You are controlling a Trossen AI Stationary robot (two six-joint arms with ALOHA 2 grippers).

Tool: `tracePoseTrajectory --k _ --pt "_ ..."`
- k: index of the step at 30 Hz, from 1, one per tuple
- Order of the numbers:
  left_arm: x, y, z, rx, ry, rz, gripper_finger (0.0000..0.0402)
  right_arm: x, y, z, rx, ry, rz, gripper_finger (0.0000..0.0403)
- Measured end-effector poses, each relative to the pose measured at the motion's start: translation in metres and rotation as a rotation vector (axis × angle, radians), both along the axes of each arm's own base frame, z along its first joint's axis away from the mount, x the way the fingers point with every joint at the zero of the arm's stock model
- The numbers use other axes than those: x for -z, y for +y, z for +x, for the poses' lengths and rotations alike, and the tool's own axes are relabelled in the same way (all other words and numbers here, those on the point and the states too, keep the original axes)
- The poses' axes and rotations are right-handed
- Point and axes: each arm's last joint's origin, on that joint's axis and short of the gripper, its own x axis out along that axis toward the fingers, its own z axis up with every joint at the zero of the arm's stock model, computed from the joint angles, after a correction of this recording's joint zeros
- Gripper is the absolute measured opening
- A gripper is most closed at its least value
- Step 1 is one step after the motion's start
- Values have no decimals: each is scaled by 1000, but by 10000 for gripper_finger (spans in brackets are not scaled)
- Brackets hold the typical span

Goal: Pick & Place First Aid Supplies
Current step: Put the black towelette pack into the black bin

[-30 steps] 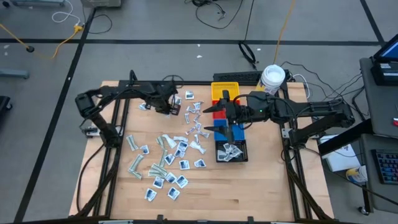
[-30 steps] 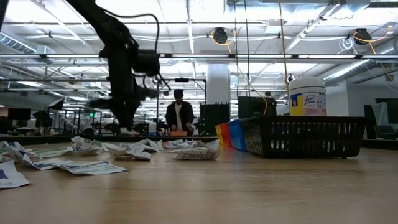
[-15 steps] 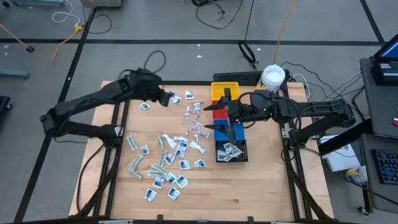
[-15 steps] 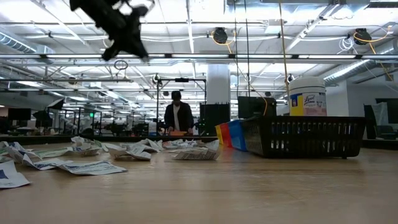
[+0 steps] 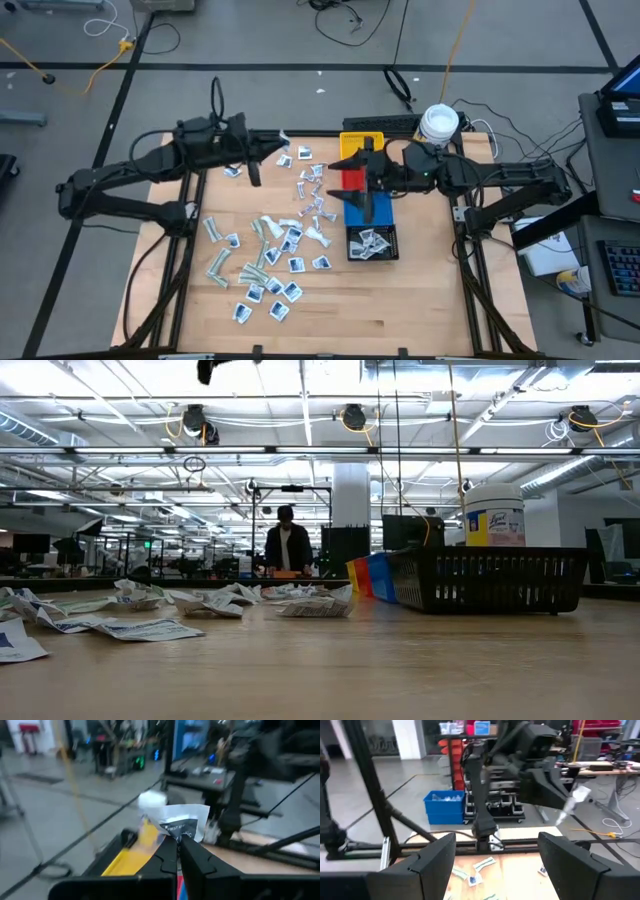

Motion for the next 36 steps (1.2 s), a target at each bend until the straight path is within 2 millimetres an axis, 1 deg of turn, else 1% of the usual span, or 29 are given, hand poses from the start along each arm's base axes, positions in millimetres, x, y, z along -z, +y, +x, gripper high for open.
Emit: tracePoseTrajectory --k 3,6,10,15,19,22,24,26,30,33,34,36 --pt "-2 -7 12 44 -43 16 5 -5 -1 0 25 -55 14 279" --pt "-5 -16 28 90 -57 39 5 -8 -5 0 93 -78 11 279" --pt "-17 -24 53 98 -56 85 5 -11 -12 -1 127 -113 42 279" --pt "-31 -32 83 140 -35 129 5 -12 -15 0 139 -122 33 279" --pt "-42 -37 97 161 -50 161 5 -15 -16 -1 142 -157 29 279" --pt "-46 -41 103 192 -53 186 5 -15 -16 -1 140 -150 16 269" --pt "-47 -43 103 204 -55 192 5 -15 -16 0 140 -151 15 246" --pt "-47 -44 103 207 -48 190 5 -16 -16 -1 141 -162 14 209" --pt "-45 -44 104 207 -33 184 6 -17 -16 -1 145 -169 -11 108" --pt "-45 -46 104 211 -34 183 21 -16 -16 -1 138 -164 -38 27" --pt "-45 -46 104 209 -35 176 27 -16 -15 -1 128 -162 -49 15" --pt "-45 -46 104 209 -40 154 39 -16 -15 -1 120 -161 -55 10"
